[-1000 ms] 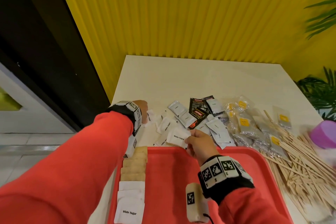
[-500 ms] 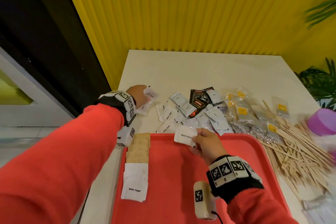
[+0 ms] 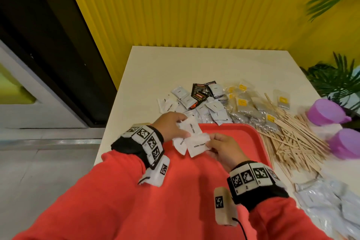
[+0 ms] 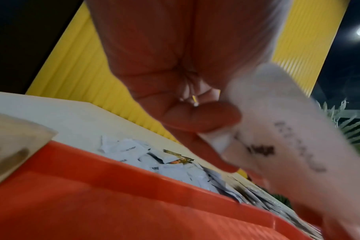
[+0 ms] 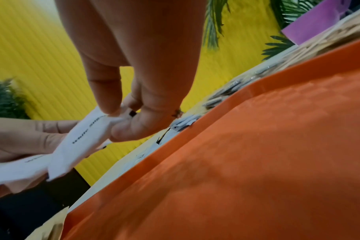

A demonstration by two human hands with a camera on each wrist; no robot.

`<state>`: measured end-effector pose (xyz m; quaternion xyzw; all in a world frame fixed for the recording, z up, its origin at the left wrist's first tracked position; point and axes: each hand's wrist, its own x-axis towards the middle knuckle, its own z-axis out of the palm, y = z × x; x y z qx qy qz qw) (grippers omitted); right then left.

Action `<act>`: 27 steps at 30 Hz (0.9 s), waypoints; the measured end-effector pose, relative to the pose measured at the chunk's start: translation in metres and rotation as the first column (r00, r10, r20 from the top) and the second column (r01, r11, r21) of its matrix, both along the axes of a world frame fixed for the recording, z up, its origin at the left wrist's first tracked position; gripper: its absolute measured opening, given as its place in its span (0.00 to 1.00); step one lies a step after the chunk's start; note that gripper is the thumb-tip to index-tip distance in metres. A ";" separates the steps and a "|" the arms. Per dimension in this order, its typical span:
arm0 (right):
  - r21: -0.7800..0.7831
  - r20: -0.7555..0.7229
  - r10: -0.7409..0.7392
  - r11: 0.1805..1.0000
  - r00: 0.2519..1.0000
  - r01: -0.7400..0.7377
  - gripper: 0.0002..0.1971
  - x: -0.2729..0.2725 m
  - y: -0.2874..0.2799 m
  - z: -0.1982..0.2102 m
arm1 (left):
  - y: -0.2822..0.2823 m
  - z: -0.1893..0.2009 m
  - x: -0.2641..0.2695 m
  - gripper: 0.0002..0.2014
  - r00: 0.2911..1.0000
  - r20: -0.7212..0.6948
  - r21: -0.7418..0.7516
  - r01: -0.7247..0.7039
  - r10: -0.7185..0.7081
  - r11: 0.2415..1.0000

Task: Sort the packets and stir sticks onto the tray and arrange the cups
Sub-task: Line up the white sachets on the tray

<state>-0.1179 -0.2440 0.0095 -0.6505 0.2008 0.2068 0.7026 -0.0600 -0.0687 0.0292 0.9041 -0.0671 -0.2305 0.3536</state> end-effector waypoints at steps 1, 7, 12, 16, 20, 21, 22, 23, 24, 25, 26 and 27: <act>-0.029 0.017 0.029 0.999 0.999 -0.028 0.13 -0.002 -0.002 0.000 | -0.003 -0.001 -0.005 0.26 1.000 -0.003 -0.013 0.003 -0.003 1.000; -0.274 0.128 0.160 0.954 0.979 -0.120 0.13 -0.008 -0.023 -0.005 | -0.015 0.000 -0.029 0.17 0.999 0.026 -0.021 0.044 -0.043 0.999; -0.570 0.075 0.352 0.783 0.933 -0.250 0.16 -0.006 -0.043 -0.010 | -0.023 -0.008 -0.039 0.26 0.999 -0.005 0.044 -0.040 0.040 0.998; -0.611 0.034 0.364 0.744 0.931 -0.269 0.16 -0.001 -0.060 -0.010 | -0.027 -0.012 -0.042 0.33 0.991 -0.024 0.022 -0.129 0.129 0.991; -0.643 0.042 0.448 0.696 0.893 -0.319 0.12 0.004 -0.064 -0.009 | -0.032 -0.017 -0.042 0.28 0.973 0.021 -0.001 -0.228 0.228 0.974; -0.664 0.037 0.485 0.665 0.874 -0.342 0.09 0.006 -0.062 -0.009 | -0.034 -0.018 -0.042 0.26 0.966 0.036 -0.017 -0.257 0.257 0.966; -0.685 0.036 0.520 0.635 0.854 -0.358 0.07 0.010 -0.061 -0.008 | -0.035 -0.018 -0.041 0.24 0.959 0.050 -0.029 -0.277 0.278 0.961; -0.708 0.038 0.550 0.604 0.834 -0.366 0.06 0.014 -0.060 -0.008 | -0.036 -0.018 -0.039 0.22 0.955 0.066 -0.036 -0.287 0.289 0.957; -0.727 0.046 0.572 0.582 0.819 -0.365 0.06 0.019 -0.059 -0.008 | -0.037 -0.017 -0.038 0.20 0.952 0.080 -0.041 -0.293 0.295 0.955; -0.741 0.040 0.585 0.561 0.810 -0.369 0.06 0.023 -0.059 -0.008 | -0.037 -0.017 -0.036 0.19 0.950 0.093 -0.043 -0.295 0.298 0.955; -0.746 0.041 0.595 0.552 0.802 -0.372 0.07 0.028 -0.058 -0.006 | -0.037 -0.018 -0.034 0.18 0.950 0.102 -0.041 -0.292 0.295 0.955; -0.754 0.039 0.614 0.536 0.789 -0.380 0.12 0.032 -0.057 -0.005 | -0.037 -0.019 -0.032 0.17 0.952 0.105 -0.035 -0.285 0.287 0.958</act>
